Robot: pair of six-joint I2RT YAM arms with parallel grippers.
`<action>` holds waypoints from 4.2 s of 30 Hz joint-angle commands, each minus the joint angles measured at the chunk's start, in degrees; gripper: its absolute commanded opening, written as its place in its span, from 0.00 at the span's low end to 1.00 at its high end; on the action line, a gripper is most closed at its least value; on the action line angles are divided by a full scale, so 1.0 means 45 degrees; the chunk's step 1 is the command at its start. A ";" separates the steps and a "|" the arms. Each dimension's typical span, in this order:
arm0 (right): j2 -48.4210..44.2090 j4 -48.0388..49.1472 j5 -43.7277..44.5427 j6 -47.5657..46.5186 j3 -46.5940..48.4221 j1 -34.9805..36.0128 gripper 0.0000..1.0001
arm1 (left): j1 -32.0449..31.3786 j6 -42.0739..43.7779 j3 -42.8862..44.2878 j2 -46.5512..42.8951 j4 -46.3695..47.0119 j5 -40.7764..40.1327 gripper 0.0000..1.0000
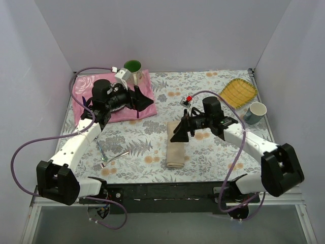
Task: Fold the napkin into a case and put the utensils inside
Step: Pick up the spoon from the corner of the board, then pass from the left arm to the right
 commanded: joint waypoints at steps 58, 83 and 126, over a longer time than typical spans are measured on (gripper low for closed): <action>0.7387 0.5519 -0.1036 0.4569 0.2267 -0.0227 0.99 | 0.4764 0.5077 0.0439 0.0723 -0.8363 0.0567 0.78; 0.2149 -0.5185 0.3886 -0.2170 0.4592 -0.0188 0.99 | 0.6753 0.3628 -0.1202 0.0761 -0.8808 -0.6586 0.51; 0.2463 -0.4640 0.3978 0.0723 0.9671 -0.0013 0.92 | 0.2472 -0.4174 0.0924 -0.0566 0.0369 0.2478 0.00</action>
